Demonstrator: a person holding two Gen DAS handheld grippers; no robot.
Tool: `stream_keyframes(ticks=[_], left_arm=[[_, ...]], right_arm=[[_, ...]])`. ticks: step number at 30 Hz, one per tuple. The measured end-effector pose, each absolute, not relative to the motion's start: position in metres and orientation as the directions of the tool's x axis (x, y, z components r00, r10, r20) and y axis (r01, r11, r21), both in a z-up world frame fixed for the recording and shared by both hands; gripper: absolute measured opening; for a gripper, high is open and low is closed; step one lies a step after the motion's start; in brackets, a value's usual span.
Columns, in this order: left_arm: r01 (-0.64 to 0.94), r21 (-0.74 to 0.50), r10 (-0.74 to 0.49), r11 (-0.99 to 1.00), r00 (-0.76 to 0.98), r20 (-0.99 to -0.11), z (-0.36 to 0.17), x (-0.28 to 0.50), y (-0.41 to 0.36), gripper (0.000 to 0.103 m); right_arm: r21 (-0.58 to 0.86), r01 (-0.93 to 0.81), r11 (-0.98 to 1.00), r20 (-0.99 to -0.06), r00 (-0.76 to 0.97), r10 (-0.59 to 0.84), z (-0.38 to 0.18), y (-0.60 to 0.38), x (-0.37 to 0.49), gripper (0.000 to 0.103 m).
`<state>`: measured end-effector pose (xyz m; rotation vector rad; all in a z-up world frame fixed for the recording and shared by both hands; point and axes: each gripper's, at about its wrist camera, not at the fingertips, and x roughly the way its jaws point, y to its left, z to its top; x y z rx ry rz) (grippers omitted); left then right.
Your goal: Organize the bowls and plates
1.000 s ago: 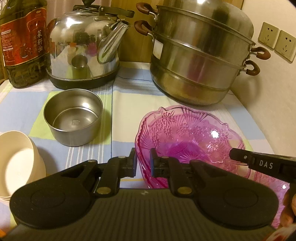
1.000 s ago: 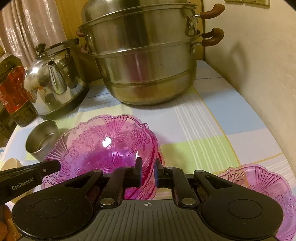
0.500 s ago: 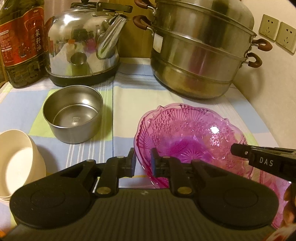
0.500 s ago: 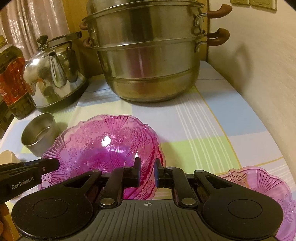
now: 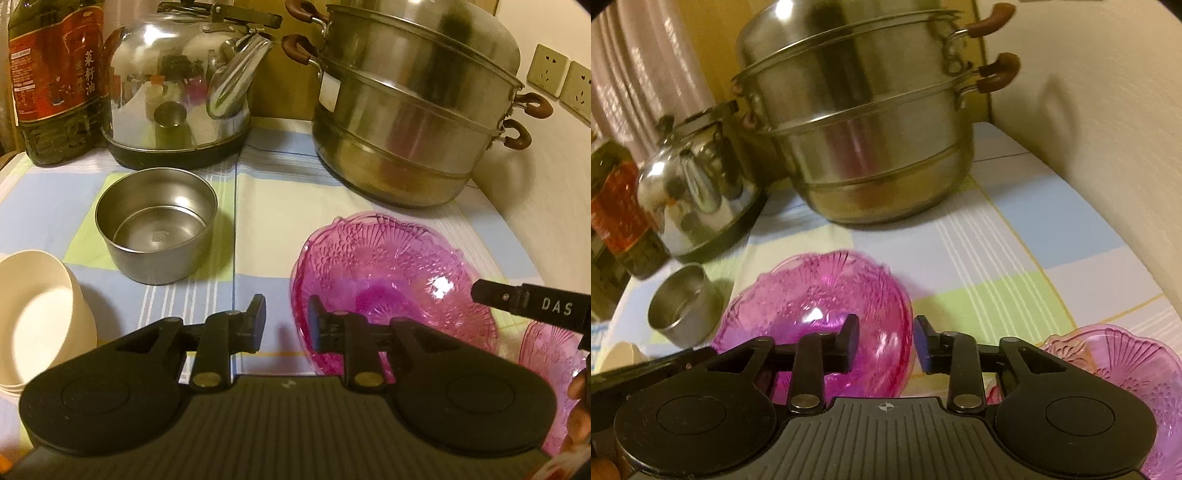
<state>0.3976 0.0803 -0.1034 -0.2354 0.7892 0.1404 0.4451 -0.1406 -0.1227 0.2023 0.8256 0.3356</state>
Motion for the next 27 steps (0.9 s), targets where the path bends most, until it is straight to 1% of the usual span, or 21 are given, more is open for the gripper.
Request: stream_keyframes(ticks=[4,8,13,14,15,17,23,27], left_arm=[[-0.217,-0.163,0.038,0.962,0.702,-0.711,-0.101,0.396,0.081,0.021],[-0.223,-0.185,0.03,0.957,0.711,-0.703,-0.098,0.394,0.085,0.021],[-0.228,-0.212,0.016,0.95,0.716,-0.697,-0.095,0.393,0.089,0.021],[-0.228,-0.214,0.015,0.95,0.717,-0.697,-0.095,0.393,0.089,0.021],[-0.229,-0.214,0.016,0.95,0.716,-0.697,-0.095,0.393,0.089,0.021],[-0.228,-0.211,0.016,0.95,0.715,-0.699,-0.095,0.393,0.089,0.021],[-0.23,-0.211,0.017,0.95,0.713,-0.701,-0.097,0.394,0.089,0.021],[-0.229,-0.226,0.012,0.947,0.727,-0.687,-0.092,0.392,0.09,0.021]], right_arm=[[0.313,-0.196,0.929,-0.669,0.649,0.362,-0.118,-0.148,0.446,0.035],[0.354,-0.145,0.924,-0.663,0.658,0.357,-0.116,-0.162,0.448,0.035],[0.381,-0.121,0.917,-0.668,0.649,0.363,-0.116,-0.171,0.449,0.034],[0.387,-0.122,0.914,-0.671,0.643,0.369,-0.116,-0.171,0.449,0.033],[0.39,-0.123,0.912,-0.672,0.639,0.374,-0.116,-0.171,0.449,0.028],[0.391,-0.128,0.912,-0.678,0.63,0.379,-0.117,-0.169,0.449,0.022],[0.385,-0.141,0.912,-0.688,0.615,0.386,-0.12,-0.164,0.448,0.022],[0.41,-0.128,0.903,-0.664,0.637,0.392,-0.113,-0.172,0.446,0.022]])
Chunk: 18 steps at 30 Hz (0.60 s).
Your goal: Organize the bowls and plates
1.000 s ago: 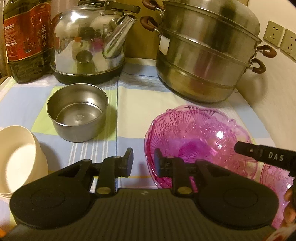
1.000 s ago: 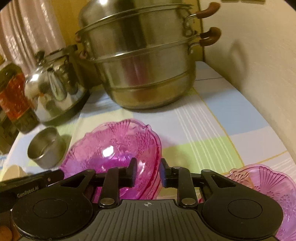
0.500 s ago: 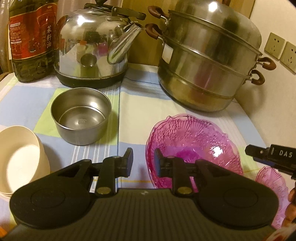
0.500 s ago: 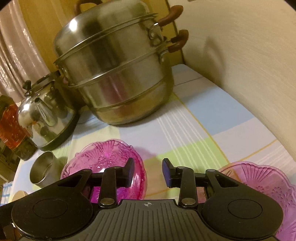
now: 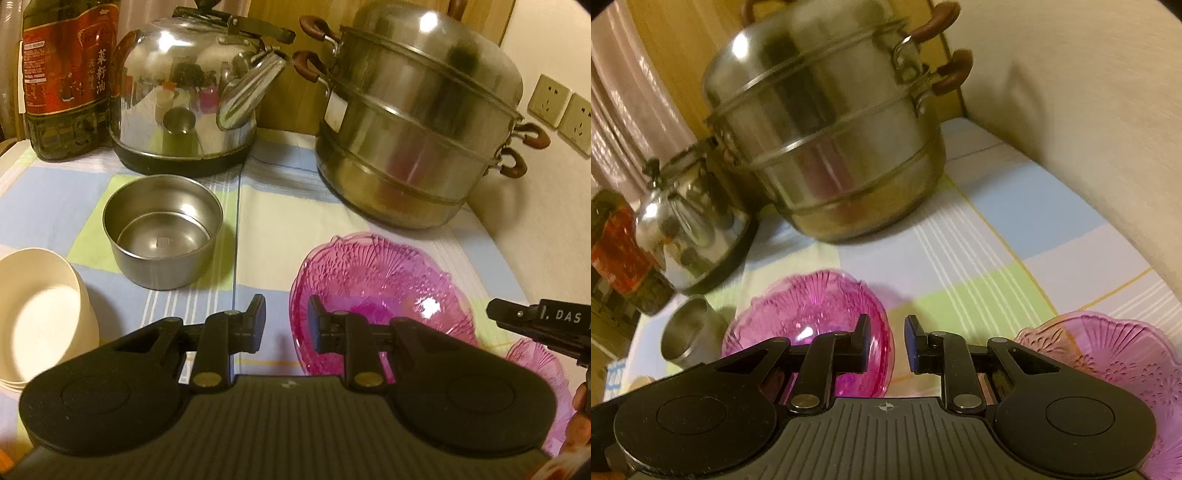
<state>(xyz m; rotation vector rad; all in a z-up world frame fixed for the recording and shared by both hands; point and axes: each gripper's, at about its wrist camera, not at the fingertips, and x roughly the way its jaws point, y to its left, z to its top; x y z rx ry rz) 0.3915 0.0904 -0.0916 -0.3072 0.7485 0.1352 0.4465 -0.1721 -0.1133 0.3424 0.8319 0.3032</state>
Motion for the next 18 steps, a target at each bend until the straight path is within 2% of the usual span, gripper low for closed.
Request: stream_keyframes(ticks=[8,13,18], left_arm=[[-0.2,-0.269,-0.027,0.942,0.755,-0.655,-0.072,0.378,0.083,0.021],[-0.157,-0.293,-0.068,0.943,0.771,-0.634,-0.059,0.364,0.064,0.021],[-0.097,-0.314,-0.129,0.944,0.77,-0.625,-0.052,0.352,0.042,0.024]], right_arm=[[0.416,-0.093,0.904,-0.623,0.695,0.358,-0.086,-0.194,0.431,0.022],[0.367,-0.053,0.929,-0.629,0.721,0.289,-0.074,-0.205,0.413,0.024],[0.36,0.004,0.933,-0.64,0.729,0.244,-0.068,-0.221,0.389,0.043]])
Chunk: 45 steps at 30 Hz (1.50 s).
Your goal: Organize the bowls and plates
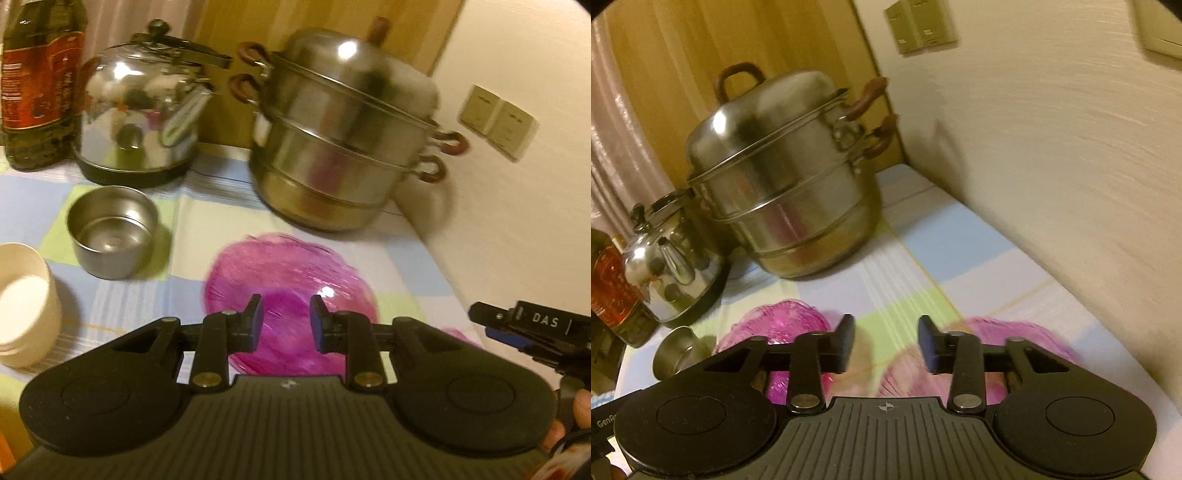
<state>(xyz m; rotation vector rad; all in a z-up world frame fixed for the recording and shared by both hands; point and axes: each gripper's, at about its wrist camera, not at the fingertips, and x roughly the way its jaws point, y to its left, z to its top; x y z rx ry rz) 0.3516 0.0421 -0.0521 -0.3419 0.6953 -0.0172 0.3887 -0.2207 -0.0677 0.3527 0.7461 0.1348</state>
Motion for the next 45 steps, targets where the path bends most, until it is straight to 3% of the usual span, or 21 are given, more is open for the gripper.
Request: stream_keyframes(ticks=[16,31,45], left_arm=[[0.031,-0.329,-0.25,0.944,0.716,-0.652,-0.067,0.323,-0.028,0.036],[0.047,-0.376,-0.313,0.925,0.656,-0.687,-0.099,0.342,-0.056,0.036],[0.032,-0.438,-0.363,0.899,0.616,-0.699,-0.119,0.359,-0.06,0.036]], right_arm=[[0.377,0.17,0.911,-0.677,0.722,0.145,-0.068,-0.285,0.325,0.044],[0.341,0.253,0.905,-0.75,0.654,0.1,-0.096,-0.318,0.335,0.045],[0.378,0.315,0.871,-0.826,0.539,0.163,-0.13,-0.331,0.353,0.045]])
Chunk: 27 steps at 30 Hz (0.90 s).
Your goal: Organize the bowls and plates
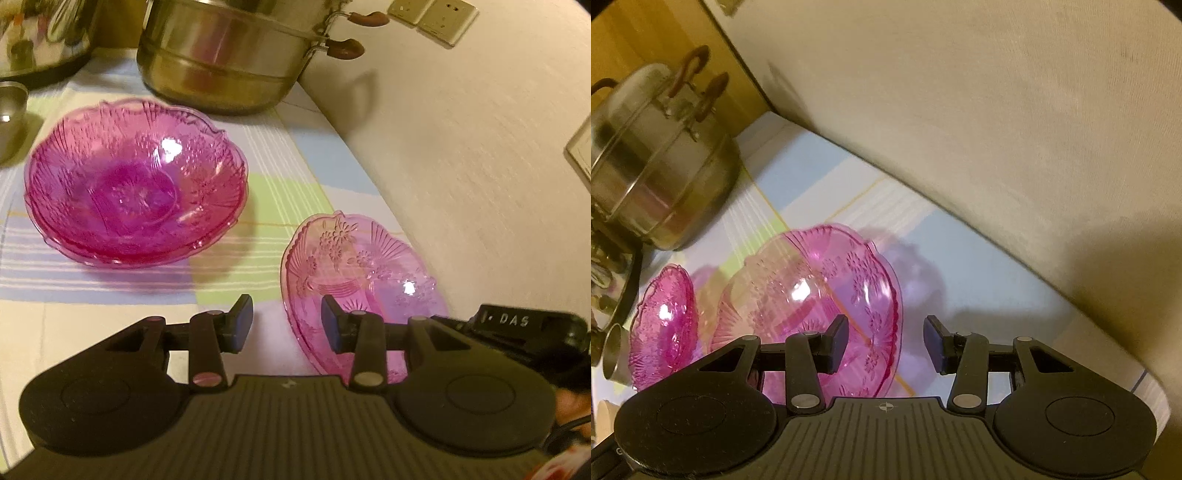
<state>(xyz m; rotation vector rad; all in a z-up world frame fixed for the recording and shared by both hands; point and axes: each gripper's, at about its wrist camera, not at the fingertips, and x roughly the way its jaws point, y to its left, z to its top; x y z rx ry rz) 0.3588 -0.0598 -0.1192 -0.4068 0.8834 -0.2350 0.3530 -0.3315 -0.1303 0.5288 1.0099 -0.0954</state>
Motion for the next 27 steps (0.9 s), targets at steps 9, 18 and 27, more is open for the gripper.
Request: stream_keyframes(ticks=[9,18,27], left_arm=[[0.016,-0.484,-0.4,0.875,0.587,-0.704,-0.132,0.366,-0.059,0.035],[0.039,-0.469,-0.403,0.882,0.578,-0.709,-0.134,0.368,-0.064,0.019],[0.054,-0.47,-0.413,0.881,0.573,-0.708,-0.136,0.37,-0.067,0.011]], right_arm=[[0.408,0.327,0.852,-0.838,0.506,0.207,-0.141,-0.333,0.357,0.045],[0.423,0.329,0.845,-0.837,0.5,0.224,-0.145,-0.331,0.36,0.043],[0.421,0.33,0.845,-0.844,0.484,0.231,-0.149,-0.329,0.36,0.019]])
